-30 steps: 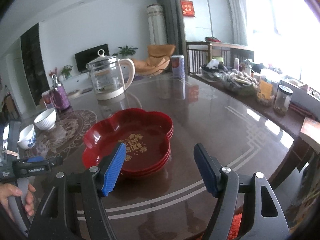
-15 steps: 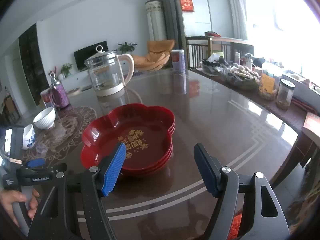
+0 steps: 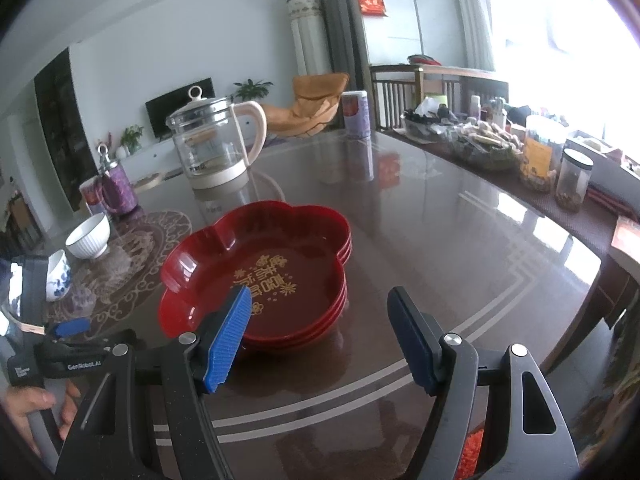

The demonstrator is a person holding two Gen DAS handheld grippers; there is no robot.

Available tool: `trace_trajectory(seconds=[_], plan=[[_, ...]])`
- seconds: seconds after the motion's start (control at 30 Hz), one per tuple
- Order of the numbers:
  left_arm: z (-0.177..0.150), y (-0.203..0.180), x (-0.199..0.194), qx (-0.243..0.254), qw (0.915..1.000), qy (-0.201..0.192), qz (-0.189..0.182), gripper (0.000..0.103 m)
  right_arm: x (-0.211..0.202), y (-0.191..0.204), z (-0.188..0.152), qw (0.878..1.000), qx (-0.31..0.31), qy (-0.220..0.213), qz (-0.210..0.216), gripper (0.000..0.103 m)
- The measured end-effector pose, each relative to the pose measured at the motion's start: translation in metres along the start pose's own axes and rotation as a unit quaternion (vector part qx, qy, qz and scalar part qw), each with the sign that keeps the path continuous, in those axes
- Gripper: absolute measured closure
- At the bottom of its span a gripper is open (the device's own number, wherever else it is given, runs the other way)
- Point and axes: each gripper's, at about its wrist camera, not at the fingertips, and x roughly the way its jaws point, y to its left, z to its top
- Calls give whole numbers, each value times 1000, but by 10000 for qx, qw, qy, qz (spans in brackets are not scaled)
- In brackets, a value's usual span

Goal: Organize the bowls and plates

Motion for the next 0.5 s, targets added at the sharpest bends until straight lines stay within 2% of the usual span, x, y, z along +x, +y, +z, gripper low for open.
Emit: trace_trajectory(seconds=[0.5], plan=[[0,0,0,-1,10000,-7,0,0,-2,-1,0,10000,22,-24,-4,29]])
